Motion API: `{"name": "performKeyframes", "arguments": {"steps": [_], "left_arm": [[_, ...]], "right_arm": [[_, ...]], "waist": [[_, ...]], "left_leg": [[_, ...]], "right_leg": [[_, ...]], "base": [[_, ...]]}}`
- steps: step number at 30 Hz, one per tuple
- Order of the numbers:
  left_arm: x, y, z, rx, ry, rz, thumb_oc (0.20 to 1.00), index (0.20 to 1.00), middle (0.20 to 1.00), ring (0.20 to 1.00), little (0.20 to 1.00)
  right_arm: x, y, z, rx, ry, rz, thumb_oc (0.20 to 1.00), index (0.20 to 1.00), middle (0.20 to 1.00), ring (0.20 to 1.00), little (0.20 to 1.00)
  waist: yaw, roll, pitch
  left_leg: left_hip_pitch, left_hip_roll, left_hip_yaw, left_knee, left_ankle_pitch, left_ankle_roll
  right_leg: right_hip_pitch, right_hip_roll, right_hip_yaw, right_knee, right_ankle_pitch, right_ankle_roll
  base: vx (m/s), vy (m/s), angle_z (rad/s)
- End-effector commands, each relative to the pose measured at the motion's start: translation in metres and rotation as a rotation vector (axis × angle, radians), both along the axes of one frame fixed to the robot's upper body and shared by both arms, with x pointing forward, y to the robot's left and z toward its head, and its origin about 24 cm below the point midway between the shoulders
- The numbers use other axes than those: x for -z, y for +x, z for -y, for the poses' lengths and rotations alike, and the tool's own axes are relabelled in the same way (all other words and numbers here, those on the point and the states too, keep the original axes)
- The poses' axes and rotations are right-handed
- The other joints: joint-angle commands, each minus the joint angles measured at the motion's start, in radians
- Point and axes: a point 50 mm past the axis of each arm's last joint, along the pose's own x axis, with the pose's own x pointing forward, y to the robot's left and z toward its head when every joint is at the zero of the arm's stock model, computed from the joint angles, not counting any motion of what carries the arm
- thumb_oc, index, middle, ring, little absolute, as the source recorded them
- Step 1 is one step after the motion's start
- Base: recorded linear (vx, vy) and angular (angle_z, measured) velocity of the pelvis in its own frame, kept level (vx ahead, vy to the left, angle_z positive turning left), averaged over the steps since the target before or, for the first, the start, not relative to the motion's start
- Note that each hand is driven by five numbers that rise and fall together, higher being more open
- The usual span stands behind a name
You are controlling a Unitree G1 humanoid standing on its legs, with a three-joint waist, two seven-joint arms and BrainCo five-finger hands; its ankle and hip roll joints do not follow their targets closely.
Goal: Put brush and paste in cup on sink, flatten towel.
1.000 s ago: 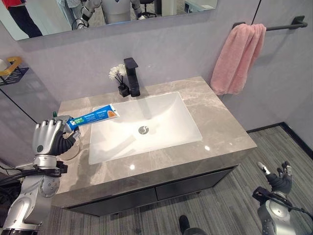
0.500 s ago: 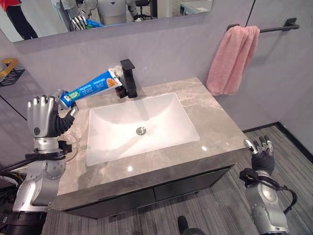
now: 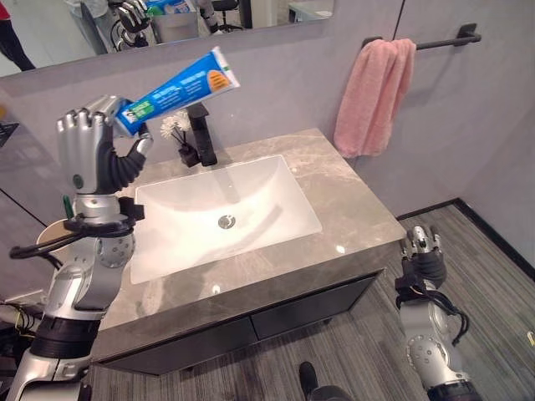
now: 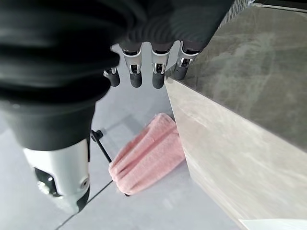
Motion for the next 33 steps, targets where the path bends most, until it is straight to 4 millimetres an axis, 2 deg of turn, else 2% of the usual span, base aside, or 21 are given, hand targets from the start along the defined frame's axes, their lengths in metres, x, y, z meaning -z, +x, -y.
{"name": "performKeyframes", "arguments": {"steps": [1,2,4,5,6,9,10,12,13,15,16,18,19,21,22,26,27,28,30,31,33], "left_arm": [[-0.055,-0.010,0.011,0.088,0.056,0.237,0.200,0.200,0.200,0.200,0.200],[-0.058,-0.013,0.007,0.079,0.066,0.240,0.200,0.200,0.200,0.200,0.200],[-0.059,-0.020,-0.002,0.053,0.086,0.235,0.200,0.200,0.200,0.200,0.200],[-0.059,-0.021,-0.002,0.055,0.086,0.234,0.200,0.200,0.200,0.200,0.200],[-0.060,-0.023,-0.004,0.047,0.097,0.237,0.200,0.200,0.200,0.200,0.200],[-0.057,-0.024,-0.010,0.018,0.088,0.222,0.200,0.200,0.200,0.200,0.200],[-0.057,-0.024,-0.010,0.021,0.087,0.220,0.200,0.200,0.200,0.200,0.200],[-0.054,-0.024,-0.012,-0.006,0.099,0.203,0.200,0.200,0.200,0.200,0.200],[-0.053,-0.024,-0.011,-0.005,0.111,0.199,0.200,0.200,0.200,0.200,0.200],[-0.054,-0.024,-0.008,0.008,0.120,0.202,0.200,0.200,0.200,0.200,0.200],[-0.052,-0.024,-0.005,0.026,0.103,0.210,0.200,0.200,0.200,0.200,0.200],[-0.049,-0.022,-0.004,0.034,0.083,0.200,0.200,0.200,0.200,0.200,0.200],[-0.046,-0.020,-0.002,0.044,0.071,0.191,0.200,0.200,0.200,0.200,0.200],[-0.046,-0.019,-0.003,0.042,0.070,0.188,0.200,0.200,0.200,0.200,0.200],[-0.047,-0.017,0.002,0.066,0.061,0.189,0.200,0.200,0.200,0.200,0.200],[-0.052,-0.014,0.013,0.123,0.050,0.213,0.200,0.200,0.200,0.200,0.200],[-0.053,-0.014,0.015,0.136,0.047,0.217,0.200,0.200,0.200,0.200,0.200],[-0.056,-0.013,0.021,0.167,0.045,0.236,0.200,0.200,0.200,0.200,0.200],[-0.057,-0.012,0.025,0.190,0.037,0.240,0.200,0.200,0.200,0.200,0.200],[-0.057,-0.012,0.025,0.190,0.038,0.241,0.200,0.200,0.200,0.200,0.200],[-0.058,-0.011,0.029,0.207,0.040,0.247,0.200,0.200,0.200,0.200,0.200]], "right_arm": [[-0.163,0.068,-0.102,-0.481,-0.305,0.629,1.000,1.000,1.000,1.000,1.000],[-0.170,0.071,-0.086,-0.447,-0.504,0.610,1.000,1.000,1.000,1.000,1.000],[-0.186,0.059,-0.044,-0.285,-0.891,0.601,1.000,1.000,1.000,1.000,1.000],[-0.185,0.058,-0.044,-0.283,-0.893,0.598,1.000,1.000,1.000,1.000,1.000],[-0.180,0.054,-0.025,-0.254,-0.958,0.550,1.000,1.000,1.000,1.000,1.000],[-0.156,0.046,0.013,-0.165,-1.030,0.385,1.000,1.000,1.000,1.000,1.000],[-0.156,0.045,0.014,-0.163,-1.032,0.382,1.000,1.000,1.000,1.000,1.000],[-0.144,0.035,0.047,-0.024,-1.106,0.263,1.000,1.000,1.000,1.000,1.000],[-0.145,0.032,0.054,0.009,-1.131,0.251,1.000,1.000,1.000,1.000,1.000],[-0.141,0.032,0.060,0.063,-1.047,0.247,1.000,1.000,1.000,1.000,1.000],[-0.137,0.035,0.054,0.061,-0.898,0.293,1.000,1.000,1.000,1.000,1.000],[-0.133,0.040,0.040,0.001,-0.775,0.338,1.000,1.000,1.000,1.000,1.000],[-0.133,0.044,0.025,-0.050,-0.699,0.384,1.000,1.000,1.000,1.000,1.000],[-0.132,0.047,0.021,-0.068,-0.681,0.391,1.000,1.000,1.000,1.000,1.000],[-0.138,0.056,-0.005,-0.143,-0.601,0.456,1.000,1.000,1.000,1.000,1.000],[-0.149,0.070,-0.060,-0.314,-0.358,0.578,1.000,1.000,1.000,1.000,1.000],[-0.150,0.072,-0.068,-0.345,-0.326,0.588,1.000,1.000,1.000,1.000,1.000],[-0.155,0.075,-0.089,-0.415,-0.232,0.619,1.000,1.000,1.000,1.000,1.000],[-0.158,0.077,-0.110,-0.484,-0.103,0.646,1.000,1.000,1.000,1.000,1.000],[-0.158,0.078,-0.110,-0.485,-0.101,0.648,1.000,1.000,1.000,1.000,1.000],[-0.164,0.076,-0.127,-0.565,-0.040,0.682,1.000,1.000,1.000,1.000,1.000]], "waist": [[0.094,-0.030,-0.001],[0.089,-0.034,-0.001],[0.069,-0.033,-0.003],[0.071,-0.035,-0.005],[0.061,-0.035,-0.006],[0.041,-0.041,-0.002],[0.044,-0.041,-0.003],[0.026,-0.043,-0.004],[0.025,-0.043,-0.005],[0.024,-0.042,-0.006],[0.022,-0.041,-0.006],[0.031,-0.044,-0.005],[0.039,-0.044,-0.005],[0.040,-0.046,-0.004],[0.054,-0.045,-0.007],[0.073,-0.046,-0.005],[0.077,-0.047,-0.004],[0.088,-0.047,-0.005],[0.101,-0.049,-0.005],[0.099,-0.050,-0.005],[0.109,-0.052,-0.005]], "left_leg": [[0.057,-0.042,-0.026,0.010,-0.023,-0.003],[0.056,-0.043,-0.026,0.010,-0.024,-0.004],[0.061,-0.044,-0.028,0.010,-0.035,-0.003],[0.057,-0.045,-0.027,0.010,-0.029,-0.003],[0.058,-0.046,-0.029,0.010,-0.030,-0.002],[0.062,-0.046,-0.031,0.010,-0.037,0.002],[0.063,-0.047,-0.031,0.010,-0.038,0.002],[0.071,-0.048,-0.023,0.010,-0.046,0.007],[0.076,-0.048,-0.021,0.010,-0.049,0.008],[0.081,-0.049,-0.015,0.010,-0.053,0.010],[0.084,-0.051,-0.011,0.010,-0.056,0.012],[0.086,-0.051,-0.006,0.010,-0.057,0.014],[0.086,-0.052,-0.004,0.010,-0.057,0.014],[0.086,-0.052,-0.002,0.010,-0.058,0.014],[0.084,-0.052,-0.003,0.010,-0.056,0.014],[0.074,-0.053,-0.008,0.010,-0.052,0.014],[0.072,-0.053,-0.011,0.010,-0.050,0.014],[0.067,-0.053,-0.015,0.010,-0.047,0.013],[0.064,-0.053,-0.020,0.010,-0.044,0.012],[0.064,-0.053,-0.020,0.010,-0.044,0.012],[0.060,-0.052,-0.026,0.010,-0.041,0.011]], "right_leg": [[0.082,-0.049,-0.039,-0.002,-0.045,0.058],[0.081,-0.049,-0.038,-0.002,-0.045,0.059],[0.089,-0.047,-0.038,-0.002,-0.054,0.066],[0.085,-0.048,-0.038,-0.002,-0.049,0.064],[0.087,-0.048,-0.039,-0.002,-0.052,0.066],[0.091,-0.048,-0.038,-0.002,-0.054,0.069],[0.092,-0.048,-0.038,-0.002,-0.054,0.070],[0.094,-0.047,-0.030,-0.002,-0.054,0.074],[0.096,-0.046,-0.027,-0.002,-0.055,0.075],[0.096,-0.045,-0.018,-0.002,-0.055,0.077],[0.095,-0.045,-0.011,-0.002,-0.054,0.077],[0.093,-0.046,-0.004,-0.002,-0.053,0.076],[0.091,-0.046,-0.002,-0.002,-0.052,0.076],[0.090,-0.046,0.000,-0.002,-0.052,0.076],[0.088,-0.047,-0.001,-0.002,-0.052,0.075],[0.080,-0.049,-0.003,-0.002,-0.048,0.075],[0.079,-0.050,-0.004,-0.002,-0.047,0.075],[0.078,-0.051,-0.008,-0.002,-0.047,0.074],[0.078,-0.053,-0.015,-0.002,-0.047,0.072],[0.078,-0.053,-0.015,-0.002,-0.047,0.072],[0.079,-0.054,-0.022,-0.002,-0.049,0.070]], "base": [[0.03,0.020,-0.13],[0.03,0.029,0.02],[0.07,0.042,0.10],[0.06,0.033,0.18],[0.01,0.012,0.20],[0.03,0.022,0.36],[0.03,0.017,0.39],[0.06,0.023,0.24],[0.05,0.024,0.17],[0.04,0.027,-0.07],[0.02,0.025,-0.26],[0.01,0.016,-0.23],[0.00,0.008,-0.14],[-0.01,0.002,-0.11],[-0.01,0.000,-0.12],[0.00,-0.001,-0.04],[-0.01,-0.017,0.04],[-0.01,-0.018,0.06],[0.00,-0.016,0.08],[0.01,-0.015,0.18],[0.01,-0.018,0.20]]}}
